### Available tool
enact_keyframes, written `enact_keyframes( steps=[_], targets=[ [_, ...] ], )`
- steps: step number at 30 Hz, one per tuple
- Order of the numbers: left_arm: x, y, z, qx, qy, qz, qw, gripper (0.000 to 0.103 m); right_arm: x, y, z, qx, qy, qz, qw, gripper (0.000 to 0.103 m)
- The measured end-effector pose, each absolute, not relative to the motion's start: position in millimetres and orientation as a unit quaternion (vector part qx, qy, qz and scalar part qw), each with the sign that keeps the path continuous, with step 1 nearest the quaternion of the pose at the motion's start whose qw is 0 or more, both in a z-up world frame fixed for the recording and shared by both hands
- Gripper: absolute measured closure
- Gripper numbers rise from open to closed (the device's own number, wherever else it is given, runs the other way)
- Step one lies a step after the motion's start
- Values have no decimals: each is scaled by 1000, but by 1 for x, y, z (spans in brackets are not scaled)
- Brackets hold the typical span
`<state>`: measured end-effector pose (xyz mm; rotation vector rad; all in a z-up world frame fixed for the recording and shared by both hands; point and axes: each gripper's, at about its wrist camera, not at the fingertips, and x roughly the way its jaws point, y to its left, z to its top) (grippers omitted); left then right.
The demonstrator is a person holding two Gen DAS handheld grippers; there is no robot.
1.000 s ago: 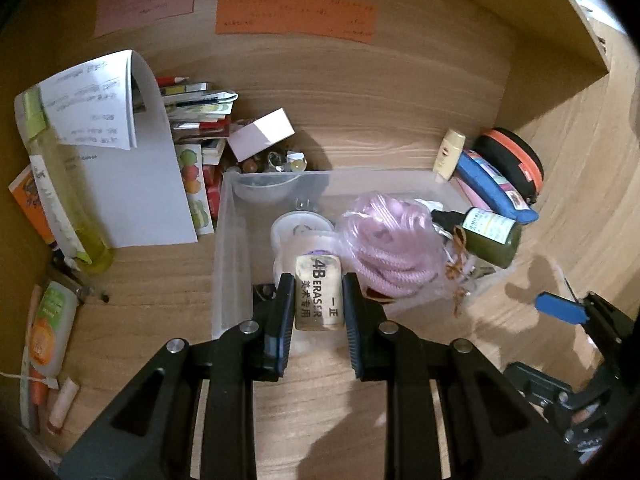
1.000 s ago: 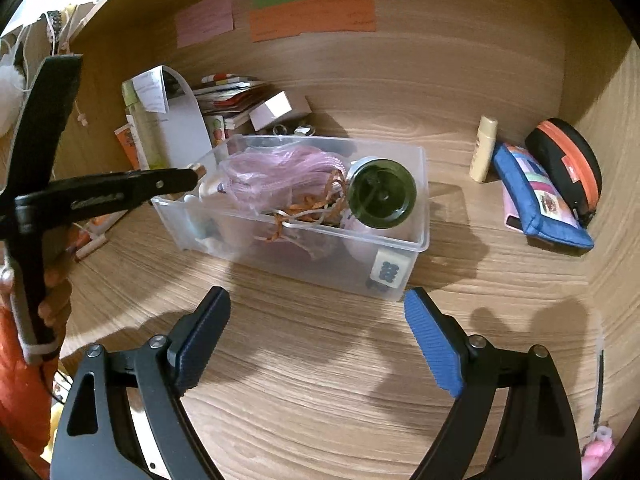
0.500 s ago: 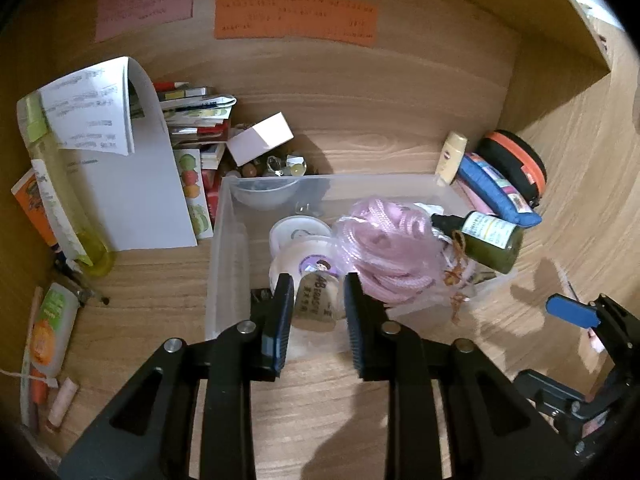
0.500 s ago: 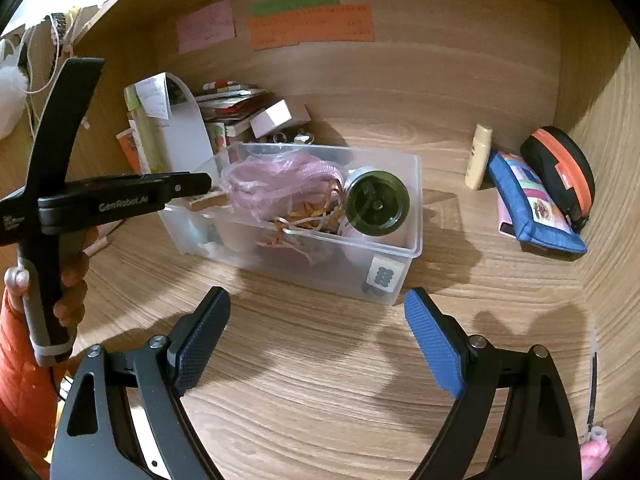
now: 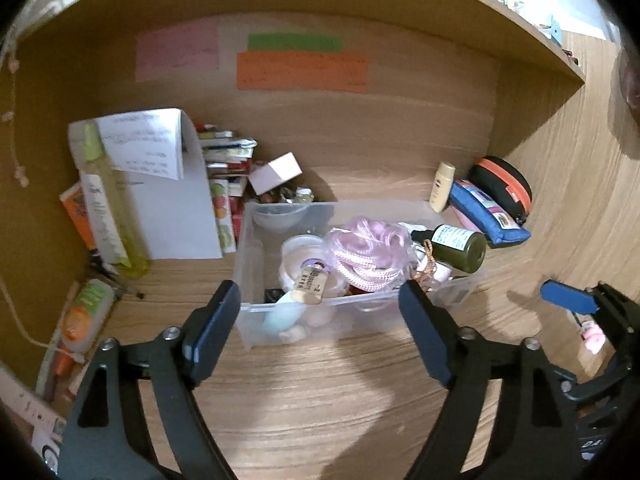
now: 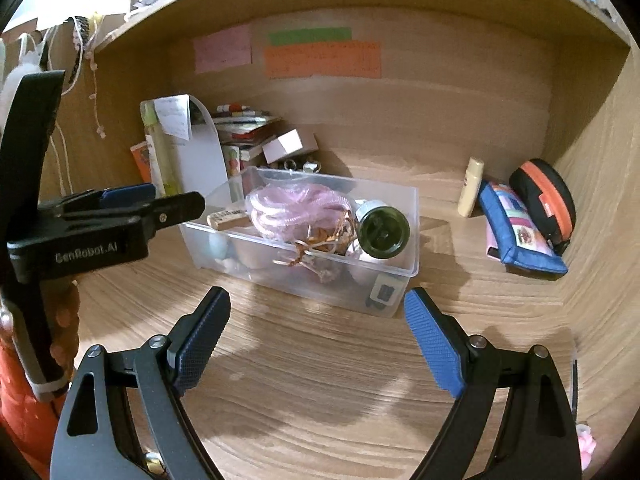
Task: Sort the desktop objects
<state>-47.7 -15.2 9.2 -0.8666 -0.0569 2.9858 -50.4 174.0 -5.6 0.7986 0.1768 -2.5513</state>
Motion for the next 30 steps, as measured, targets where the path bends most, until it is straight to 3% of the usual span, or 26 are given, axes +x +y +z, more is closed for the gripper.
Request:
enact_keyframes(
  steps=[1, 4, 16, 30],
  targets=[
    [-44, -15, 9, -275, -17, 961, 10, 11, -47, 174, -4, 286, 65, -929, 226, 10],
    [-31, -12, 8, -264, -11, 965, -8, 9, -38, 178, 2, 267, 63, -936, 219, 1],
    [-11, -7, -9, -262, -36, 964, -39, 8, -19, 192, 6, 248, 46, -947, 200, 0],
    [-10, 13, -28, -274, -11, 961, -44, 8, -21, 198, -5, 253, 45, -948, 186, 0]
  ],
)
